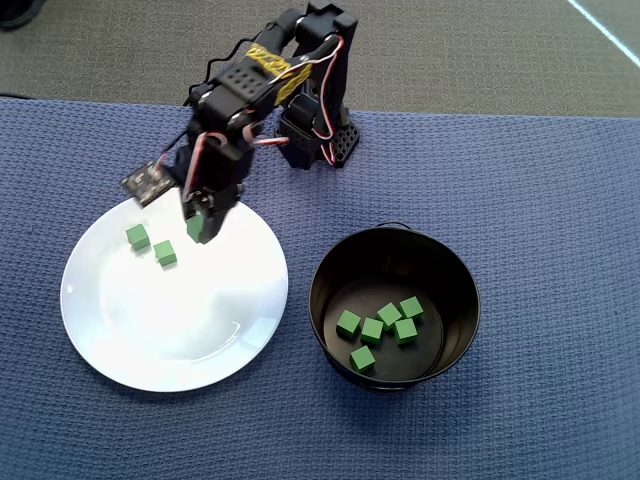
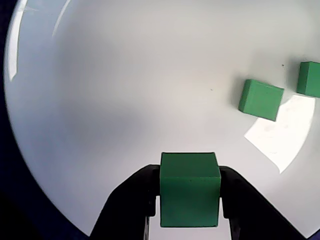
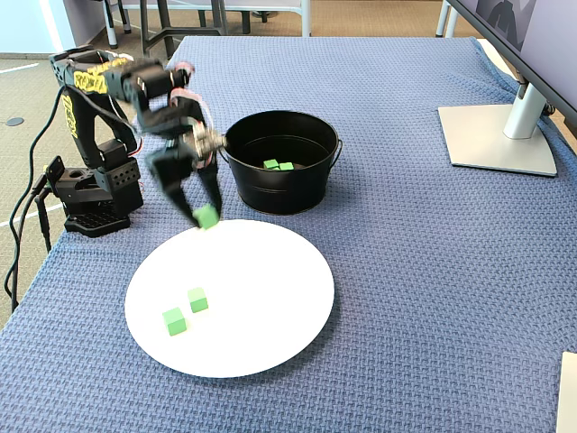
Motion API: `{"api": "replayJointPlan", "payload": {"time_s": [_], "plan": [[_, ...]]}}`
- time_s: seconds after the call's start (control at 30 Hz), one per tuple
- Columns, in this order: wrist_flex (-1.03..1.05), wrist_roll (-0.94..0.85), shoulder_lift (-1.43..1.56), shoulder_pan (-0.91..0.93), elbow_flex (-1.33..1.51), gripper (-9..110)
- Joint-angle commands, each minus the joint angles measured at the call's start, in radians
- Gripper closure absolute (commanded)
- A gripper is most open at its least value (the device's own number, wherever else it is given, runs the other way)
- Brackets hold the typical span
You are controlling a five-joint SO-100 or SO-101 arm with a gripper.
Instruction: Pick up the green cubes from the white plate and place them in the black recipient
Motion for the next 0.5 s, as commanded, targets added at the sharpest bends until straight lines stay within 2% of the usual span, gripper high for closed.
{"api": "replayJointPlan", "payload": {"time_s": [0.0,0.13,0.23,0.47], "plan": [[0.006,0.242,0.160,-0.109,-0.067,102],[-0.026,0.471,0.216,-0.255,-0.069,102],[-0.032,0.612,0.147,-0.354,-0.152,102],[0.021,0.769,-0.127,-0.624,-0.324,102]]}}
